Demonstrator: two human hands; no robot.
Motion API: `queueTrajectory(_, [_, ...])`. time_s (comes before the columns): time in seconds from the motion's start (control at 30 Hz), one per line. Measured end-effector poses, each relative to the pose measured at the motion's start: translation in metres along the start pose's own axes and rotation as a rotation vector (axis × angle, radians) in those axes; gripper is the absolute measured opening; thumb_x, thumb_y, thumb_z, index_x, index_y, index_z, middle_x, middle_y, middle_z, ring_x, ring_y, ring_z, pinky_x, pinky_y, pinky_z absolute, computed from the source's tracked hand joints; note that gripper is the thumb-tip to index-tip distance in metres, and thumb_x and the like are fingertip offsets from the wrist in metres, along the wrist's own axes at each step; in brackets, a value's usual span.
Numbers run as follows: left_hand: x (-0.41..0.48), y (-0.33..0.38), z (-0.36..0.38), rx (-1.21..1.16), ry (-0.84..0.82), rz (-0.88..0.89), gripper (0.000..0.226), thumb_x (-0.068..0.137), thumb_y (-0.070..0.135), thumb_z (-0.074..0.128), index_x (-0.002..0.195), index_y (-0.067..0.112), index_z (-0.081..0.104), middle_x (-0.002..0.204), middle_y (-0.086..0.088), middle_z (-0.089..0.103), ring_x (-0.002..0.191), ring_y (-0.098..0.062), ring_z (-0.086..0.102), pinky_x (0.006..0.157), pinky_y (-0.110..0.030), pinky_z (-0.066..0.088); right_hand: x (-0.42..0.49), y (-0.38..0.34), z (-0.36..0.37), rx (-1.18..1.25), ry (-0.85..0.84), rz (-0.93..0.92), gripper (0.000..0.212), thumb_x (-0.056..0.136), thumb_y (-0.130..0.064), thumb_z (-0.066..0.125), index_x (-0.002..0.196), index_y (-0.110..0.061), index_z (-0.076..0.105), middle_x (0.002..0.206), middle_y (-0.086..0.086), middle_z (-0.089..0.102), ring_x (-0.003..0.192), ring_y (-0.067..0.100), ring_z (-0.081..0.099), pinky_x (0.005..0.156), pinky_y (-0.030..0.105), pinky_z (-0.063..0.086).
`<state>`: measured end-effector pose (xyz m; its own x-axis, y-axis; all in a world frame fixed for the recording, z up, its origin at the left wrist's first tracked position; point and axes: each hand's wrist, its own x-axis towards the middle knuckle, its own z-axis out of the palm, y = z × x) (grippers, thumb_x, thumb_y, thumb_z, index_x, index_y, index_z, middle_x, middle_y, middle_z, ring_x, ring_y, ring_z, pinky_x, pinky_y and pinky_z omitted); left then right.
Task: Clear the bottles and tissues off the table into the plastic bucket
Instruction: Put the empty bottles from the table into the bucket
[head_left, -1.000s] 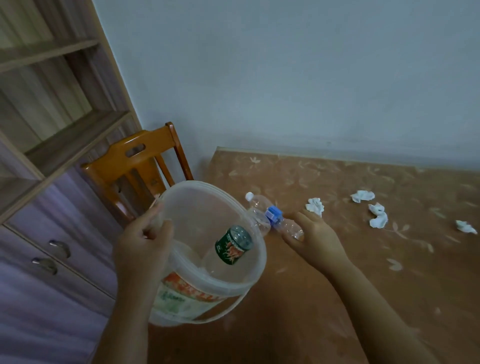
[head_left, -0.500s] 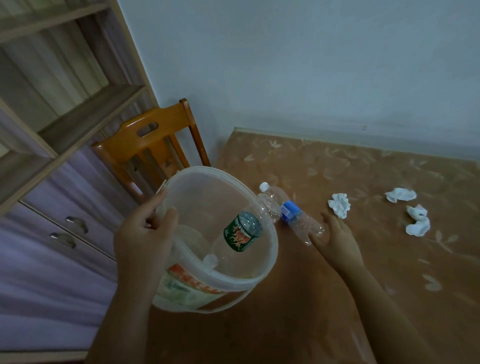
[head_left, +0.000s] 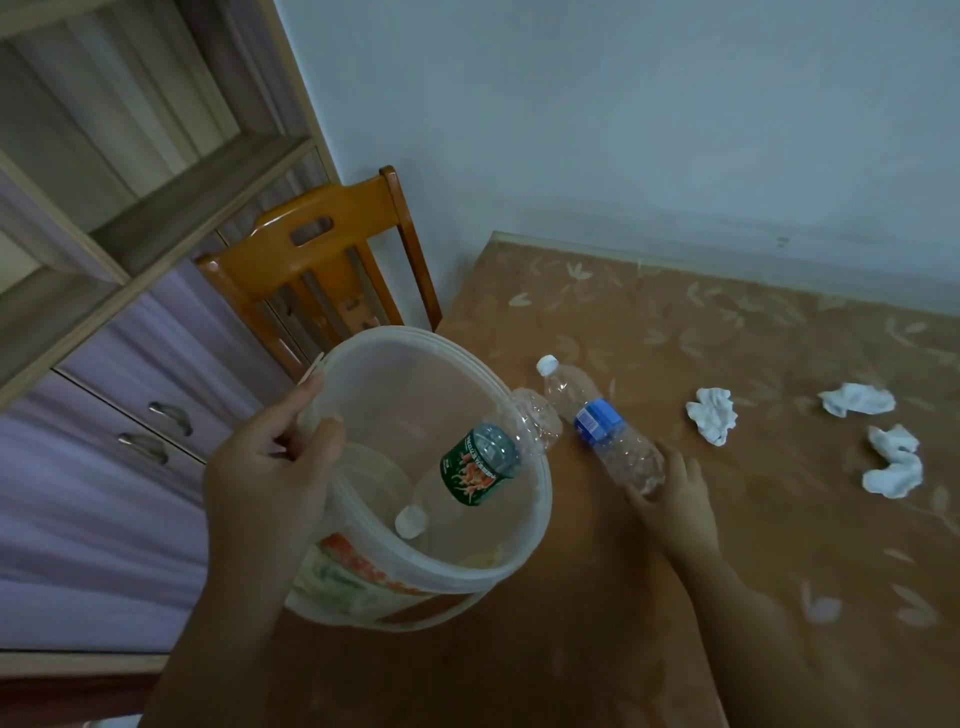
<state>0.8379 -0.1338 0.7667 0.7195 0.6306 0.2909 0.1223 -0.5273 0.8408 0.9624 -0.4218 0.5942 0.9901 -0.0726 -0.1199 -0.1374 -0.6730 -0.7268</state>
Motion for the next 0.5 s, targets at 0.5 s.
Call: queueTrajectory(0.5, [-0.006,0.001,-0.008,-0.079,-0.047,0.0,0.042,0.082,0.019,0.064,0.1,0.057,0.057,0.059,0.019,0.056,0.045,-0.002,0.047,0.047,-0.027,0.048,-0.03,0.0,-0.009,0.183,0.113,0.011,0.063,0.071,-0.022,0.073,0.127,-0.021,0.044,0.117,0.002,0.048,0.087,0.012,0.051,0.067,0.026,0.039])
